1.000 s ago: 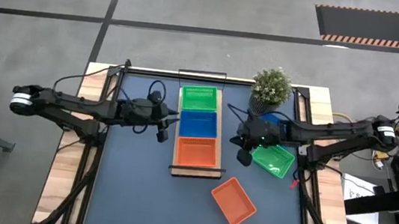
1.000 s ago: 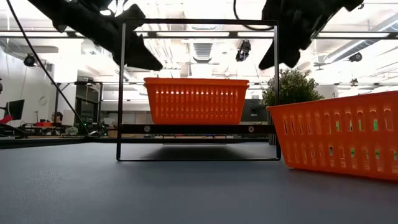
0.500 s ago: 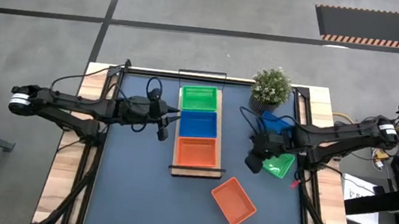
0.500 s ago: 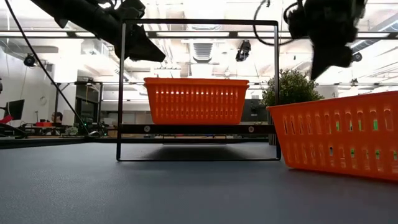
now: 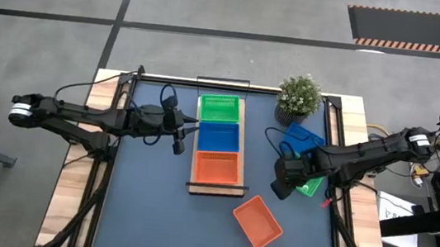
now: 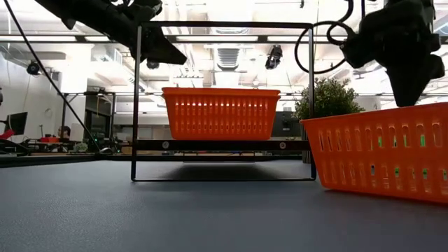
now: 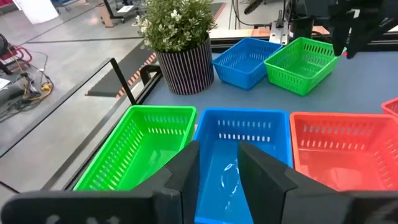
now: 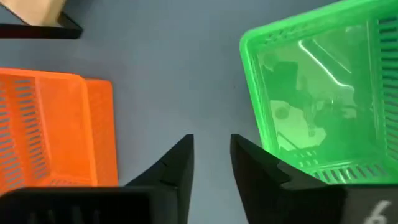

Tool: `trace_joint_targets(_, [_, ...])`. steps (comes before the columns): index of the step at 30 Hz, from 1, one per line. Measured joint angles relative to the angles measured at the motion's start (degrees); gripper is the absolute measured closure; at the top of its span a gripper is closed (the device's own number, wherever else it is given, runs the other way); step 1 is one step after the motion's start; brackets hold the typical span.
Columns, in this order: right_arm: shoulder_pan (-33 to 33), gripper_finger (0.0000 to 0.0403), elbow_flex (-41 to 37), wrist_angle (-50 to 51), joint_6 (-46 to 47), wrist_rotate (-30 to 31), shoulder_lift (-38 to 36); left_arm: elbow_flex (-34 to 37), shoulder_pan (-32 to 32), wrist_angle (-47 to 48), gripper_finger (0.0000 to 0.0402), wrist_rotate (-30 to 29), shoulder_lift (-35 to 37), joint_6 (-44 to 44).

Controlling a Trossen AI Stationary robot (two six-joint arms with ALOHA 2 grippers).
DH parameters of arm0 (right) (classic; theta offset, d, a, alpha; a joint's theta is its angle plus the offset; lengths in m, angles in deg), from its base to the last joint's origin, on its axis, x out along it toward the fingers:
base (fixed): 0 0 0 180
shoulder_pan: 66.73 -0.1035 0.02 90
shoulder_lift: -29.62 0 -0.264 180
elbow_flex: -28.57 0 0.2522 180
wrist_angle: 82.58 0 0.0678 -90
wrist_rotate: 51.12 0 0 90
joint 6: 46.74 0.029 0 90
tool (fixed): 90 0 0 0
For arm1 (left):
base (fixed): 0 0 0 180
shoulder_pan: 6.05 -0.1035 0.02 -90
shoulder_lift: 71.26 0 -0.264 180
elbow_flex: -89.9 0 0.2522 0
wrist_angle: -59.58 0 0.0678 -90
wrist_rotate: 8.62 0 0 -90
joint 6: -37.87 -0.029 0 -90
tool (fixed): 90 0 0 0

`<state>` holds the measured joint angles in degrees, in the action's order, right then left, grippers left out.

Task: Stack baskets on shelf by color
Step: Stack the green bin on top of the green bin on the shelf

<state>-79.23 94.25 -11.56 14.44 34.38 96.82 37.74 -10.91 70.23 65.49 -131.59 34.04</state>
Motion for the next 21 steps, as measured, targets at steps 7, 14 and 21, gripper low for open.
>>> trace_joint_targets(7, [-0.62, 0.0272, -0.02, 1.25, 1.79, 0.65, 2.72, 0.41, 0.00, -1.00, 0.0309, -0.01, -0.14, -0.11])
trace_joint_targets(14, [-0.63, 0.0268, -0.07, 5.16, -0.17, 5.79, 5.55, 0.43, 0.02, -0.98, 0.0309, -0.01, -0.20, -1.22])
trace_joint_targets(21, [-0.63, 0.0268, -0.56, 5.42, -1.38, 6.02, 8.25, 0.30, 0.02, -1.44, 0.0309, 0.01, 0.02, -1.62])
